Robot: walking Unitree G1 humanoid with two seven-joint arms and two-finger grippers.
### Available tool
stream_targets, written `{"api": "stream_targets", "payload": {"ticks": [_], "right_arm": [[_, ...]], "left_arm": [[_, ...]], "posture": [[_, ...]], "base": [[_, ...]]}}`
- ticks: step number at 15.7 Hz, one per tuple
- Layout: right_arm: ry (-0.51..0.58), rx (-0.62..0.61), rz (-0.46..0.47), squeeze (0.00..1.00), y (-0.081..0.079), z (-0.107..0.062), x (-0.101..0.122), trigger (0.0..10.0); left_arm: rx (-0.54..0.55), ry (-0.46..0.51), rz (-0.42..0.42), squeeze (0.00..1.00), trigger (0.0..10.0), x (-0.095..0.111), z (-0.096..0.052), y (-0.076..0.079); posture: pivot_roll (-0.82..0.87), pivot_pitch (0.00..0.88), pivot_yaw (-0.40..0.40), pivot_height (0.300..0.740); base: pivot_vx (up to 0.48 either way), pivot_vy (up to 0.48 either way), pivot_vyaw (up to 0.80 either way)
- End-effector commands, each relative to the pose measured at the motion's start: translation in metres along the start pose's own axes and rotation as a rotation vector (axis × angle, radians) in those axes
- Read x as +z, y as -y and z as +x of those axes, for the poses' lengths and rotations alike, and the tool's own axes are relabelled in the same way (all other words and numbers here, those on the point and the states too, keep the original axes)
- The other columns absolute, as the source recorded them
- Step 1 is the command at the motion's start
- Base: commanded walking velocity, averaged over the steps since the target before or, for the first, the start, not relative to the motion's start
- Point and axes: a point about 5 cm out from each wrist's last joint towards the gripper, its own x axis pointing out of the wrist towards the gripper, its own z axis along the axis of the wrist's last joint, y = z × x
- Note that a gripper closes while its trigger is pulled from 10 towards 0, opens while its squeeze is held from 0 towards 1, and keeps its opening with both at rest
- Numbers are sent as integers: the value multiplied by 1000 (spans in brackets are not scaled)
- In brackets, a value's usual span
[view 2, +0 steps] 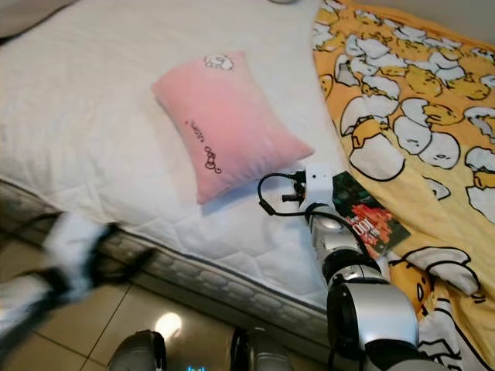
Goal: Clean up the room
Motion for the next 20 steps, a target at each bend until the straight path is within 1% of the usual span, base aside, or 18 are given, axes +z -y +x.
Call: {"api": "stream_targets", "payload": {"ticks": [1,2,3,4,5,6,7,8,10,11,12,14,16,17,18,19,20], "right_arm": [[8,-25,22,0,10,-2,-1,0],[89,-46,129,0,20,-2,12,0],[157,-57,206,0,29,-4,21,0],[207,-54,278,0,34,-6,25,0],[230,-43,300,0,35,-7,26,0],[257,-18,341,0,34,-8,27,0],[272,5,367,0,34,-9,28,0],[299,39,358,0,32,-11,28,0],[315,51,351,0,33,-13,27,0],[340,63,371,0,34,-16,28,0],[370,88,394,0,32,-19,32,0],[403,123,418,0,29,-23,37,0],[437,172,576,0,30,-31,42,0],[419,205,617,0,30,-31,39,0],[420,239,682,0,30,-32,39,0],[423,263,727,0,30,-32,39,0],[470,323,866,0,32,-36,47,0]], "left_arm": [[-31,21,-5,0,10000,-2,0,1],[40,19,-39,0,10000,-23,-5,-13],[115,14,-52,0,10000,-34,-2,-20],[172,29,-63,0,10000,-39,5,-25],[191,48,-69,0,10000,-39,9,-27],[201,86,-82,0,10000,-39,15,-30],[203,99,-89,0,10000,-38,20,-31],[218,101,-66,0,10000,-40,29,-34],[267,64,-46,0,10000,-46,41,-41],[271,68,-42,0,10000,-42,51,-41],[267,106,-35,0,10000,-35,55,-38],[294,137,-40,0,10000,-31,55,-38],[381,204,-73,0,10000,-25,51,-42],[384,217,-72,0,10000,-22,50,-41],[382,227,-70,0,10000,-20,50,-39],[380,233,-68,0,10000,-18,50,-37],[373,259,-64,0,10000,-11,49,-33]], "posture": [[248,112,-102,740],[221,109,-93,740],[202,103,-84,740],[181,92,-68,740],[167,88,-59,740],[148,75,-49,740],[135,63,-47,740],[120,46,-50,740],[99,23,-51,740],[91,10,-50,740],[71,0,-45,740],[68,0,-43,740],[63,0,-37,740],[67,0,-40,740],[75,0,-45,740],[75,0,-45,740],[81,0,-50,740]], "base": [[0,0,0],[0,0,0],[0,0,0],[0,0,0],[0,0,0],[0,0,0],[0,0,0],[0,0,0],[0,0,0],[0,0,0],[0,0,0],[0,0,0],[0,0,0],[0,0,0],[0,0,0],[0,0,0],[0,0,0]]}}
